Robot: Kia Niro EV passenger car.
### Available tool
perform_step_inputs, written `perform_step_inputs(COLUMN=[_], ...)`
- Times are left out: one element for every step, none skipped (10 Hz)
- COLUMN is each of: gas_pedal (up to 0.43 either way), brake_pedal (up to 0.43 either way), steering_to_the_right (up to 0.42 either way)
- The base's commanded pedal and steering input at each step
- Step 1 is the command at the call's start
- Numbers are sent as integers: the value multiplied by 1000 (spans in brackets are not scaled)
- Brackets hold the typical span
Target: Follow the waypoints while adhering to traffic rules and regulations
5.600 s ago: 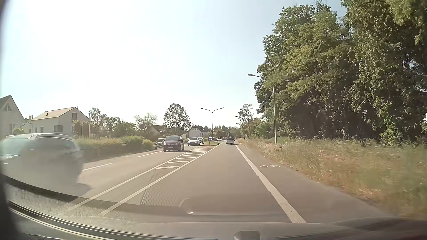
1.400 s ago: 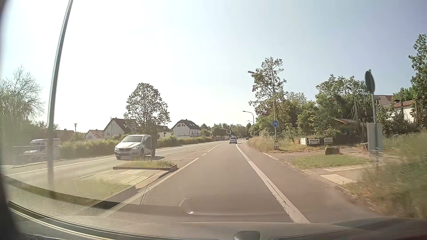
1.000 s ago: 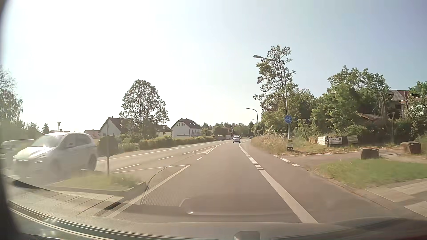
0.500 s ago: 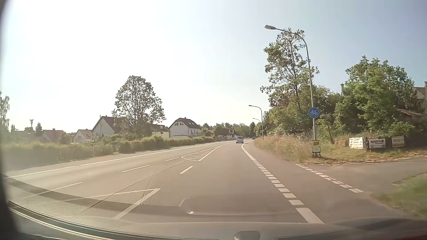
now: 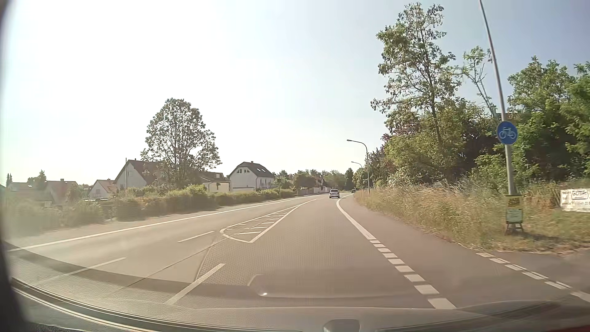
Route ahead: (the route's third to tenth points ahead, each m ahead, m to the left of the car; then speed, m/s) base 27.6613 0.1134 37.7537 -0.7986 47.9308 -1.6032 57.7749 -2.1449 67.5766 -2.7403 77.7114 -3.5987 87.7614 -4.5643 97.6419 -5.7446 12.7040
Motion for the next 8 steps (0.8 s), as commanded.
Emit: perform_step_inputs(gas_pedal=[59,59,59,59,59,59,59,59], brake_pedal=[30,24,24,24,30,30,30,30], steering_to_the_right=[5,5,6,6,5,5,5,5])
